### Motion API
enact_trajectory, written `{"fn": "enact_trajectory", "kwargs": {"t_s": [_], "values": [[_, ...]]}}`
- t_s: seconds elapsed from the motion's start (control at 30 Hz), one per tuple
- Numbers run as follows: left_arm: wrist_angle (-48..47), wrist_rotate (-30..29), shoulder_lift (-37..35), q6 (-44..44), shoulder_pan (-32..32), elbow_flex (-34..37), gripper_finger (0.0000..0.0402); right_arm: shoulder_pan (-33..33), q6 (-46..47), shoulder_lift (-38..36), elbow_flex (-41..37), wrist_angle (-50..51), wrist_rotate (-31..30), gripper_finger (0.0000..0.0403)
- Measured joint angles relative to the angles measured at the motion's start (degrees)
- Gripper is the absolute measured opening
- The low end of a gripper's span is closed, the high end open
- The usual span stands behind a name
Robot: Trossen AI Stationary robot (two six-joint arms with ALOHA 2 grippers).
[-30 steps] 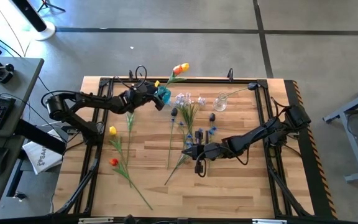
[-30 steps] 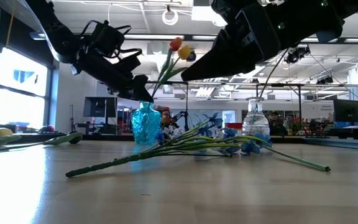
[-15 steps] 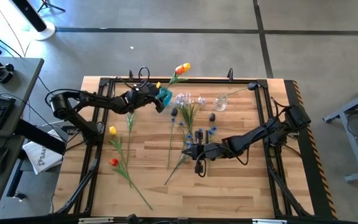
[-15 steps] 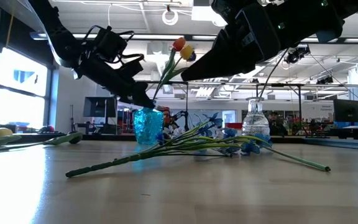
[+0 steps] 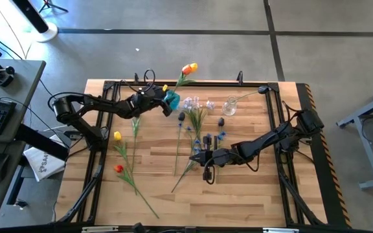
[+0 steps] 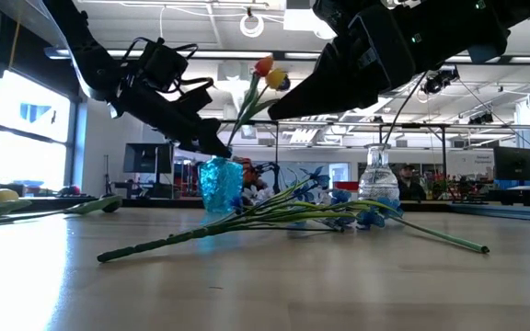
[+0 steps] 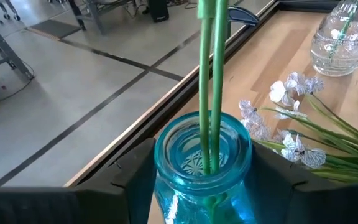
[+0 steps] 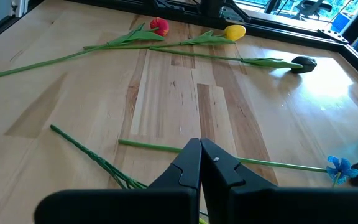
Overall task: Sort flowers into vase by color
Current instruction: Adjust the blue vase
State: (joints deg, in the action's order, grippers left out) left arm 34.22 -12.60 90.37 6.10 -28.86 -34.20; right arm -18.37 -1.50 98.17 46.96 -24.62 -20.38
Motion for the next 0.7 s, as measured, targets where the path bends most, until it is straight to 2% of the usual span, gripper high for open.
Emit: {"fn": "enact_trajectory", "kwargs": {"t_s": [0.27,0.57,0.7], "values": [[-3.7,-1.4,-1.7,-0.1,0.2,0.0,0.0187,0.0,0.0,0.0,0.0,0.0,0.0,0.0],[-21.5,-16.5,-10.2,2.1,2.0,0.0,0.0187,0.0,0.1,0.0,0.0,0.1,0.0,0.0],[-26.7,-19.6,-13.6,1.0,0.6,1.3,0.0186,0.0,0.7,0.0,0.0,0.2,0.0,0.0]]}}
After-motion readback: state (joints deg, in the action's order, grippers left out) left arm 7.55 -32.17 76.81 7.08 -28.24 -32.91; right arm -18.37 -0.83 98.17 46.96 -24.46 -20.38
